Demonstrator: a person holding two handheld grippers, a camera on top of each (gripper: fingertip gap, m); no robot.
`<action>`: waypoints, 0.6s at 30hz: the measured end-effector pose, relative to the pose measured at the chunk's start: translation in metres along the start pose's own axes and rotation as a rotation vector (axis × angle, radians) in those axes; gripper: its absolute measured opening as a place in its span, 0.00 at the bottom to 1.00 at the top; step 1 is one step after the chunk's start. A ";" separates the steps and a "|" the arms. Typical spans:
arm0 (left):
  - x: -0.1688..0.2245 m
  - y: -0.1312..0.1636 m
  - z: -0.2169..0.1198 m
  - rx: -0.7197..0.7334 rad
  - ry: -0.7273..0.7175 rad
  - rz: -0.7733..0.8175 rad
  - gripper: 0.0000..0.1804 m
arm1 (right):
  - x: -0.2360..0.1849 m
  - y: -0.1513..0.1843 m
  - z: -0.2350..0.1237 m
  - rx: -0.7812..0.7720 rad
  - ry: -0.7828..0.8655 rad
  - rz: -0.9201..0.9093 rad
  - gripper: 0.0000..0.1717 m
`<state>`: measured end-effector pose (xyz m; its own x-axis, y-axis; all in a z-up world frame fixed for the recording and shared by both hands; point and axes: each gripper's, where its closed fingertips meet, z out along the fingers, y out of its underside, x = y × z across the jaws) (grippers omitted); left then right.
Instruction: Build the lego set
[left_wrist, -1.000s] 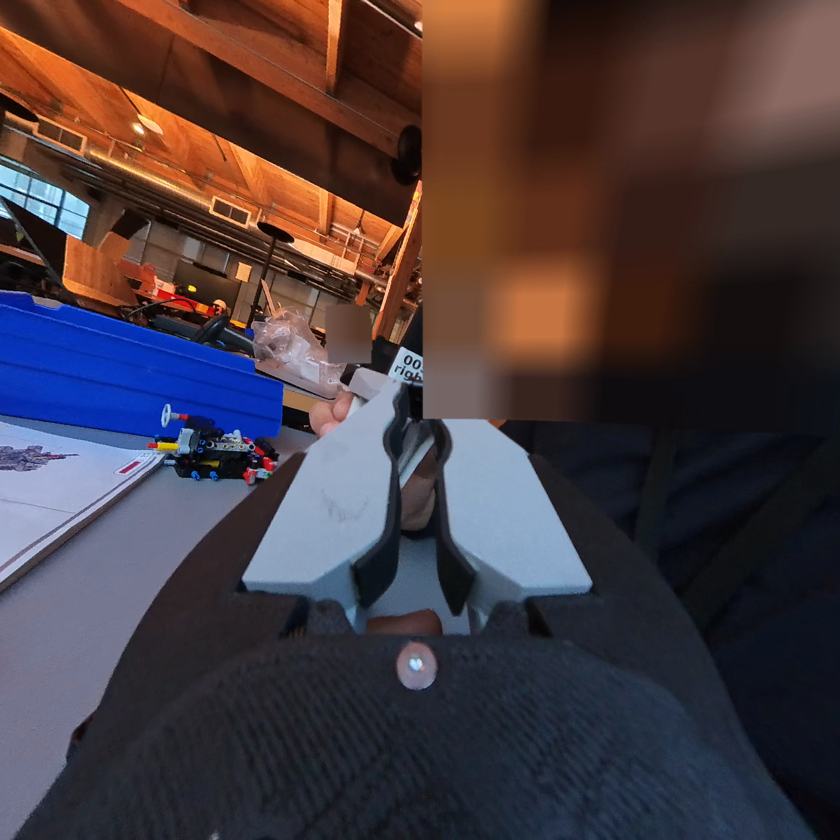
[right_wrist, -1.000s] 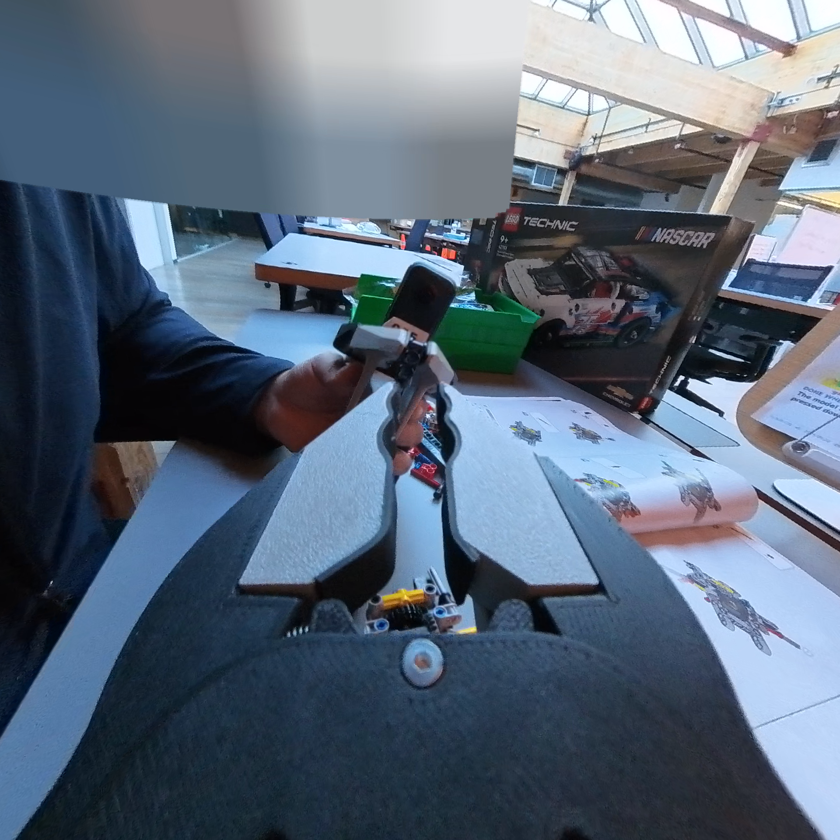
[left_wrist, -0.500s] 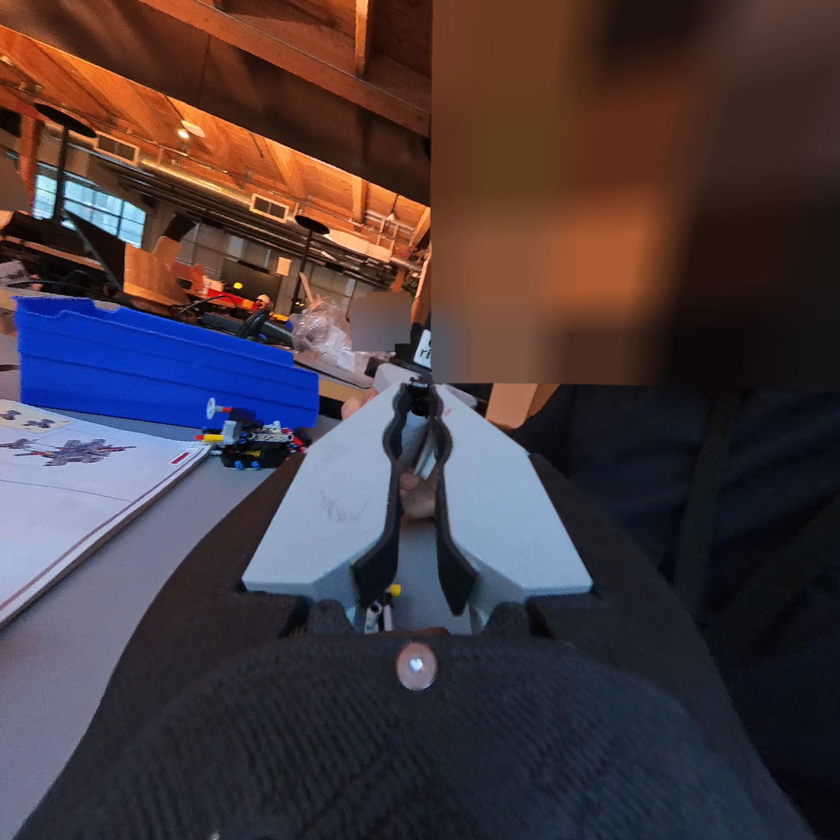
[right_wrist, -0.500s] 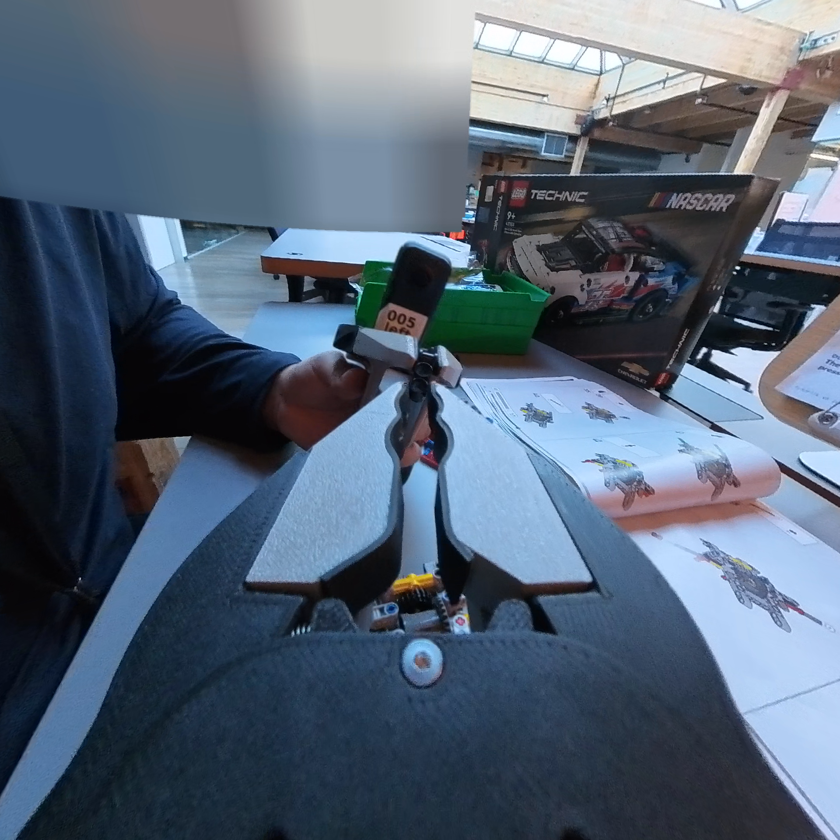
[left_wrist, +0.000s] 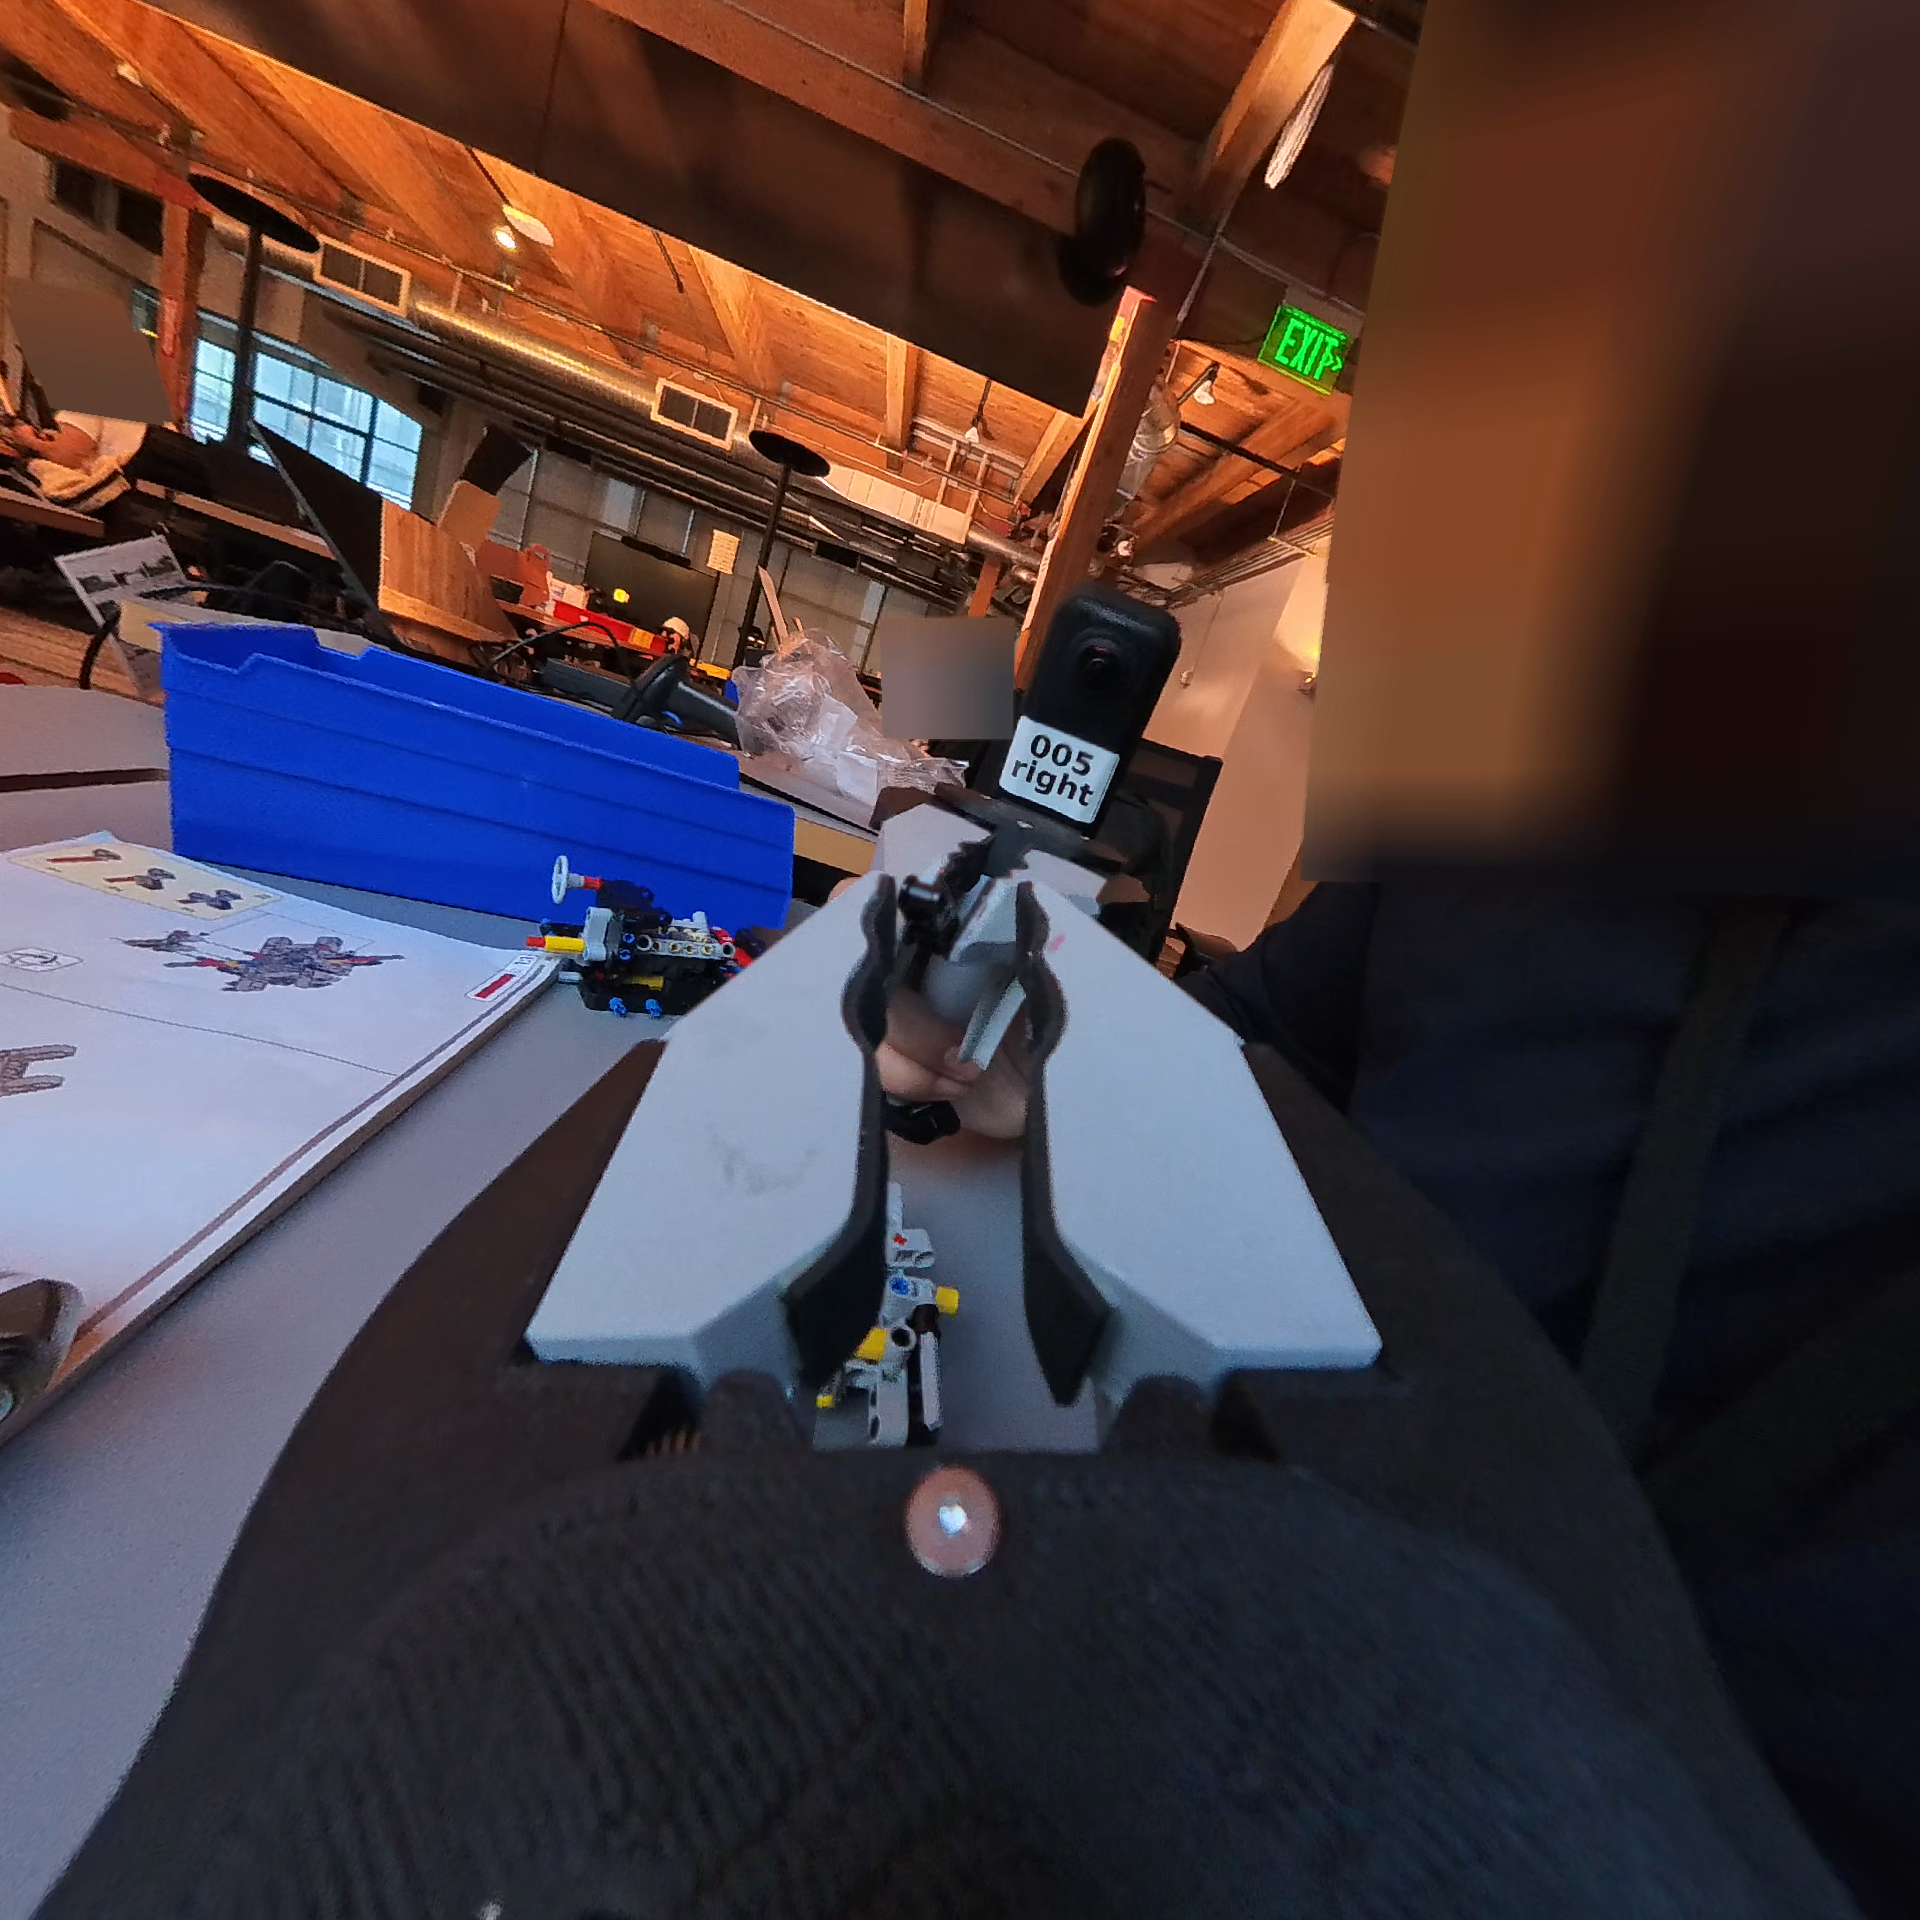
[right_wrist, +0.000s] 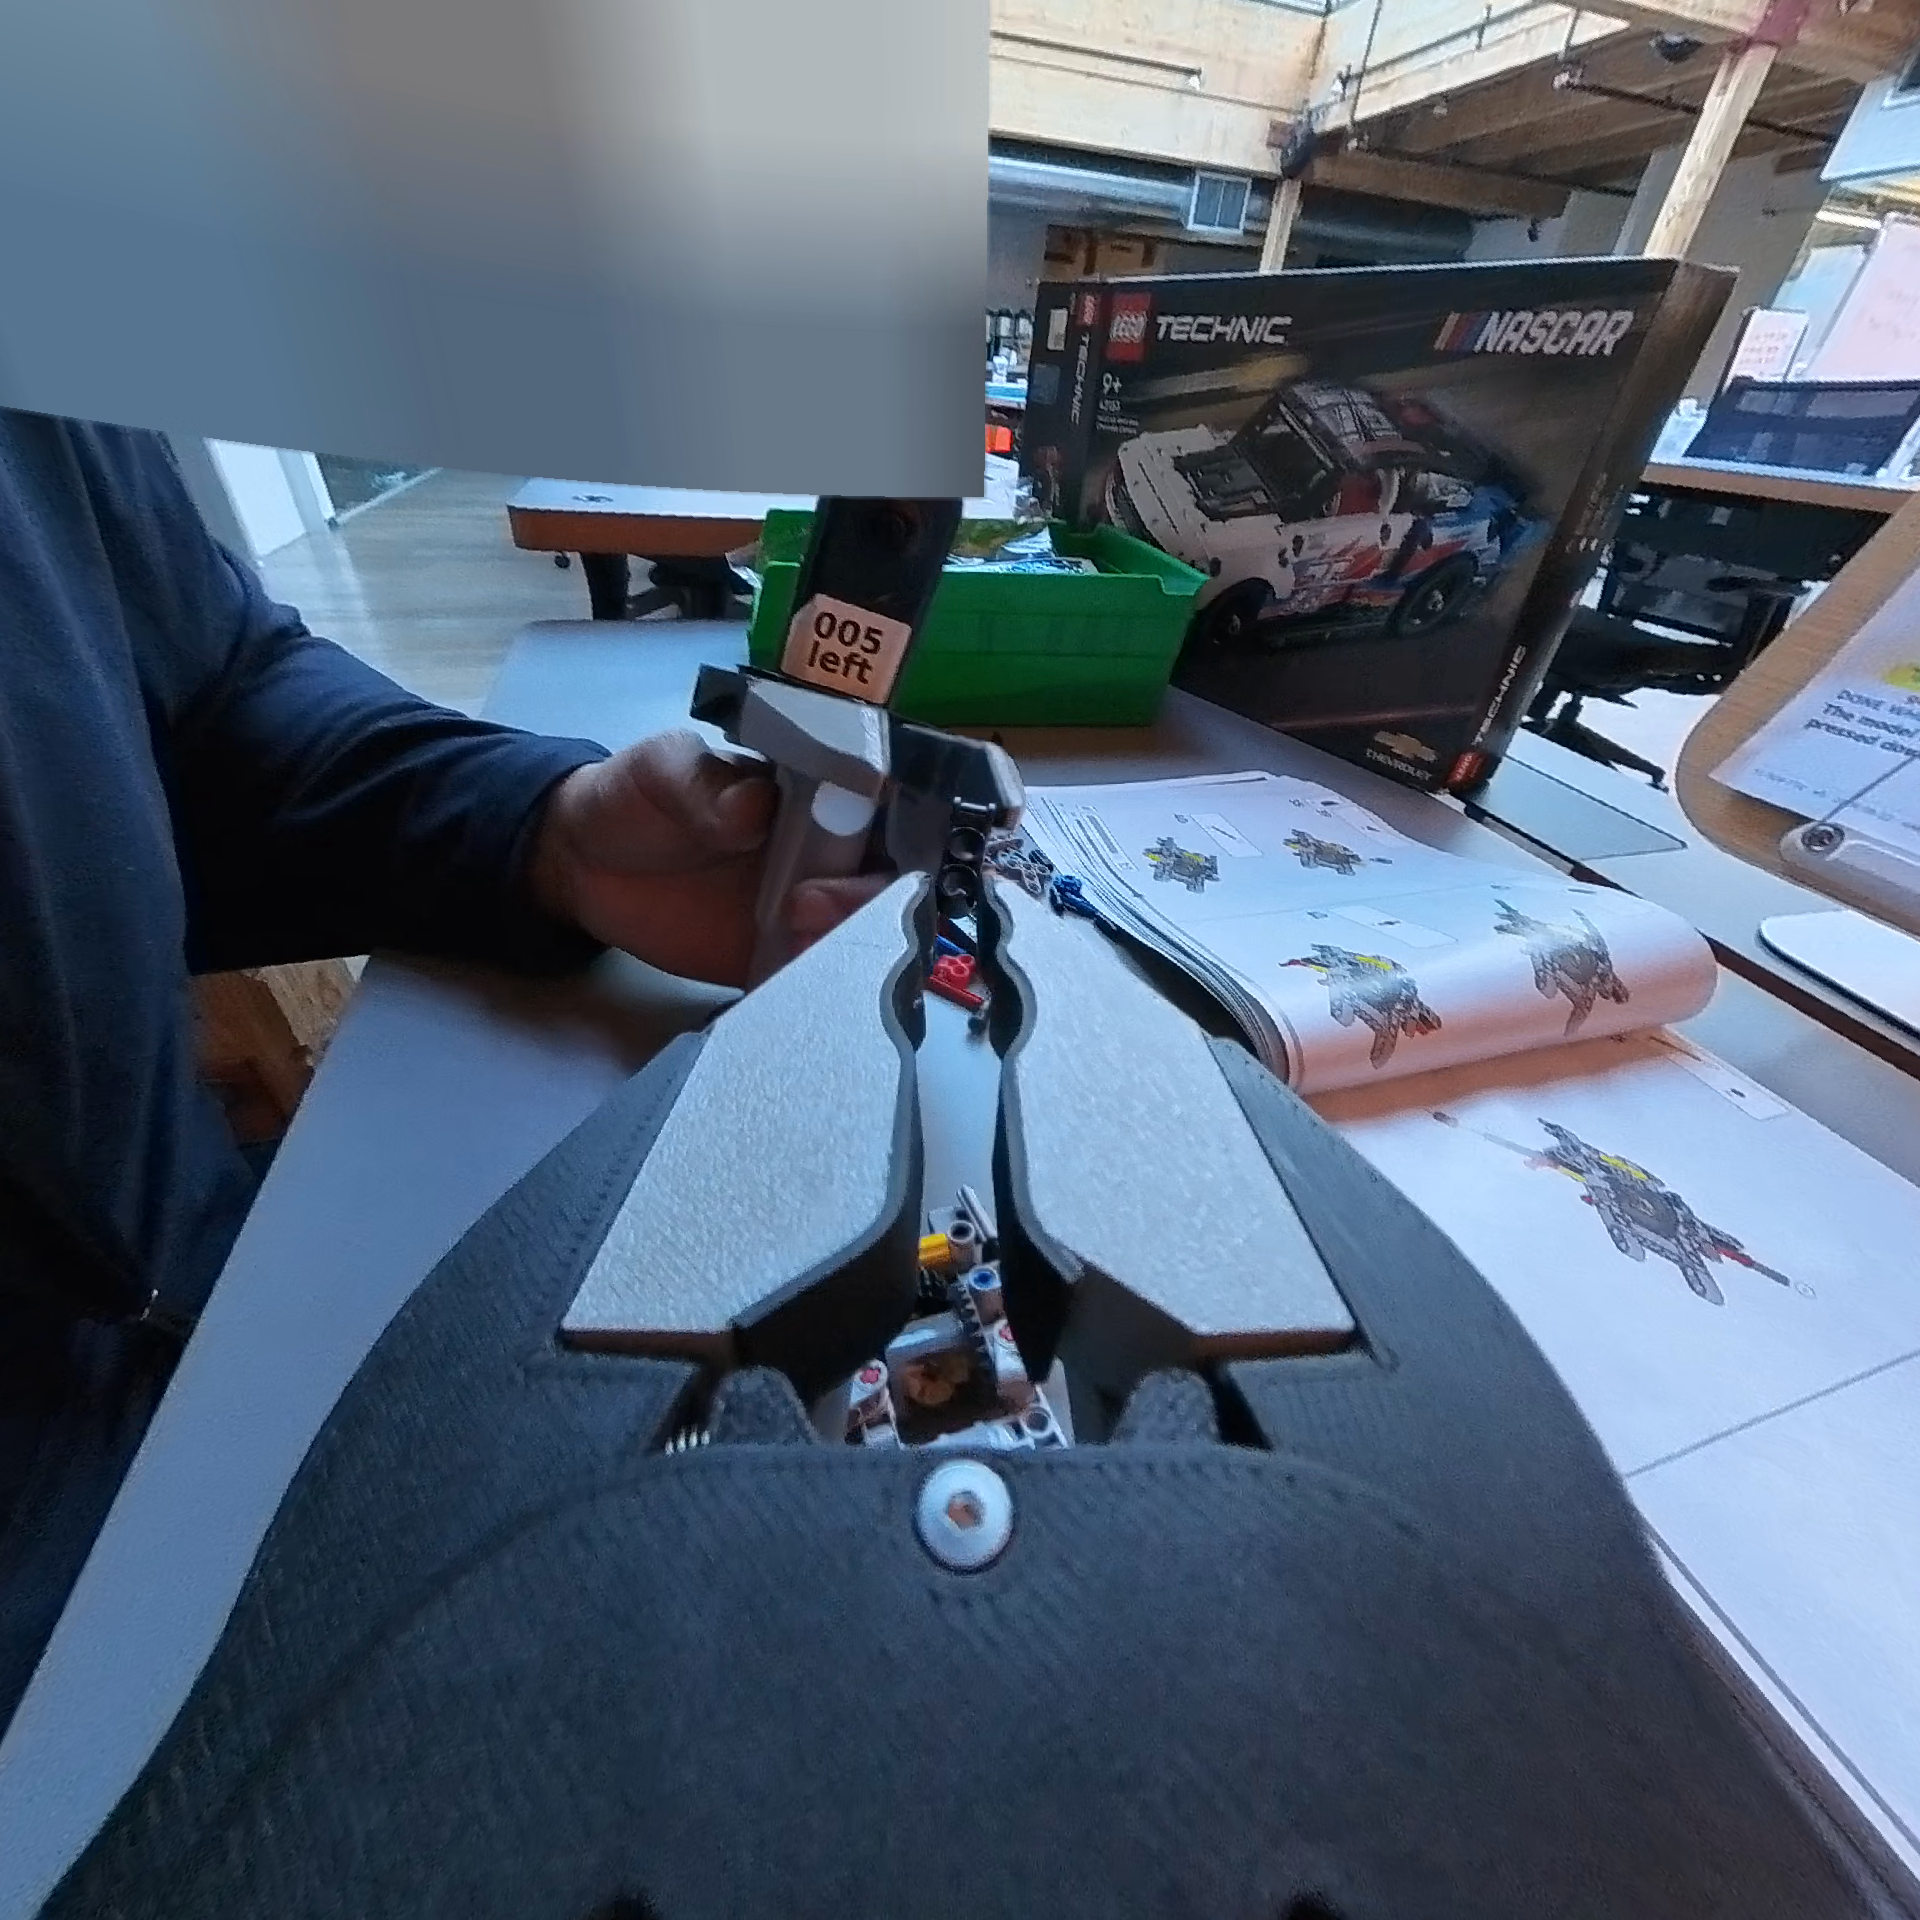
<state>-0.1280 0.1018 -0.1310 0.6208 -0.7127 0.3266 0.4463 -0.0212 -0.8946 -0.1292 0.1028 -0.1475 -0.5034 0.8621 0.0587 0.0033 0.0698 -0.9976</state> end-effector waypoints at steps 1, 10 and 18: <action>-0.001 -0.001 -0.001 0.002 -0.006 0.001 0.12 | 0.001 0.001 0.000 -0.004 0.003 -0.001 0.02; -0.008 0.003 -0.002 -0.057 -0.092 0.095 0.13 | 0.008 0.007 -0.001 -0.038 0.031 0.002 0.02; -0.013 0.025 0.000 -0.238 -0.181 0.244 0.14 | 0.028 0.018 -0.009 -0.086 0.106 -0.005 0.02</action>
<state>-0.1251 0.1102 -0.1573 0.8036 -0.5819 0.1252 0.1226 -0.0441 -0.9915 -0.1356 0.1329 -0.1636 -0.4091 0.9096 0.0718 0.0775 0.1130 -0.9906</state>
